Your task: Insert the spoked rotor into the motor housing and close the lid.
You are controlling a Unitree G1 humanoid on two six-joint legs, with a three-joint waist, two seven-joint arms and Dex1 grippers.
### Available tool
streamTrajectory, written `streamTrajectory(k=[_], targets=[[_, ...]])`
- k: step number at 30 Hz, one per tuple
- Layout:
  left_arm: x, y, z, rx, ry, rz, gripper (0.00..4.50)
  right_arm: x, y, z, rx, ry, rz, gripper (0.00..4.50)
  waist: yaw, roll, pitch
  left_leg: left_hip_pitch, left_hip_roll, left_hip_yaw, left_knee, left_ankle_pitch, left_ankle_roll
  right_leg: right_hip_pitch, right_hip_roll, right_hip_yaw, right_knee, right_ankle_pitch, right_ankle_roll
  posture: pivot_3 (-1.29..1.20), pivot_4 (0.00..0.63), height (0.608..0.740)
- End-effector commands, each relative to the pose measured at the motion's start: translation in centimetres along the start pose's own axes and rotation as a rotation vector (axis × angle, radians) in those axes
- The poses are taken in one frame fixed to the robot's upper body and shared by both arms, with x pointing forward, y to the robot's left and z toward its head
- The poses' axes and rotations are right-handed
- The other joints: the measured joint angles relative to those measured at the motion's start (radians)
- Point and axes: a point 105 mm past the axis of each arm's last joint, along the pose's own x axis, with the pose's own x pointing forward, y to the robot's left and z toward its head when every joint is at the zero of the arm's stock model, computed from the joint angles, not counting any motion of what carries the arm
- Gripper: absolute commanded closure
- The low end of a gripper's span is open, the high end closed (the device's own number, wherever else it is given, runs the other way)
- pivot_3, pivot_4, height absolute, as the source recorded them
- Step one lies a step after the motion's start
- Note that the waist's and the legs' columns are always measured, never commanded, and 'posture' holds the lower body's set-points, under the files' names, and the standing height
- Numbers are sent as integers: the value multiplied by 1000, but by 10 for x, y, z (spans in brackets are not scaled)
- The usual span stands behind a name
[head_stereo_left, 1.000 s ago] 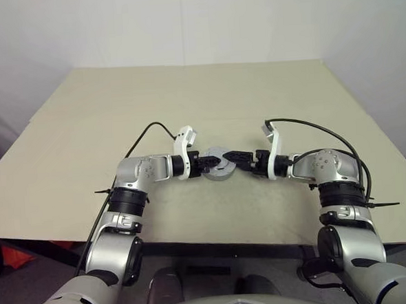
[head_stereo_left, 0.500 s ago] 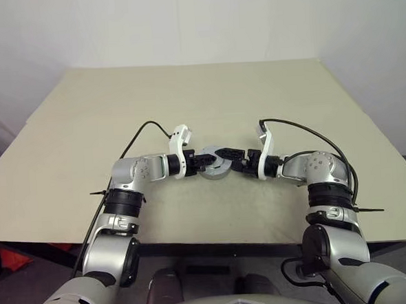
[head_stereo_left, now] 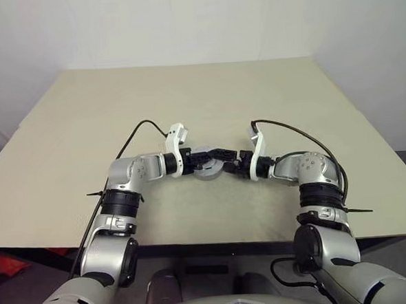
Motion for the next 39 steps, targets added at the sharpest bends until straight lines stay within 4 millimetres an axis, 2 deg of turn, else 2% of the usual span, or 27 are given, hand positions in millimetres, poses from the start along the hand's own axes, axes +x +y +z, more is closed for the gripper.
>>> streamTrajectory(k=[1,2,4,8,10,13,25,33,39], targets=[[3,4,-8,-10,32,27,4500,15,43,4,-39,2,183,16,0,0,0,0,0,0,0,0,0,0,0,0,0,0,0,0,0,740],[3,5,-8,-9,32,28,4500,15,43,6,-38,-8,181,380,0,0,0,0,0,0,0,0,0,0,0,0,0,0,0,0,0,740],[3,5,-8,-7,33,28,4500,14,44,9,-37,-20,184,751,0,0,0,0,0,0,0,0,0,0,0,0,0,0,0,0,0,740],[3,5,-8,-5,32,27,4500,12,44,13,-39,-35,182,2092,1,0,0,0,0,0,0,0,0,0,0,0,0,0,0,0,0,740],[4,5,-8,-2,32,29,4500,12,42,15,-42,-41,175,2468,2,0,0,0,0,0,0,0,0,0,0,0,0,0,0,0,0,740],[4,5,-9,0,33,30,4500,12,42,16,-44,-46,171,3334,2,0,0,0,-1,0,0,0,0,0,-1,0,0,0,0,0,0,740],[3,6,-7,4,13,30,4500,11,31,27,-16,-89,124,3370,2,0,0,0,-1,0,0,1,-1,0,0,0,1,1,-1,0,0,740],[-2,0,12,-11,-105,-27,4500,11,33,37,6,-137,131,3371,3,0,0,-1,-1,0,1,1,-1,0,-1,0,1,1,-1,0,0,740],[-12,-1,28,-25,-219,-54,4500,13,30,48,54,-197,115,3371,7,0,0,-8,-1,-1,2,1,-1,-6,-1,-1,2,1,-1,0,0,740]])
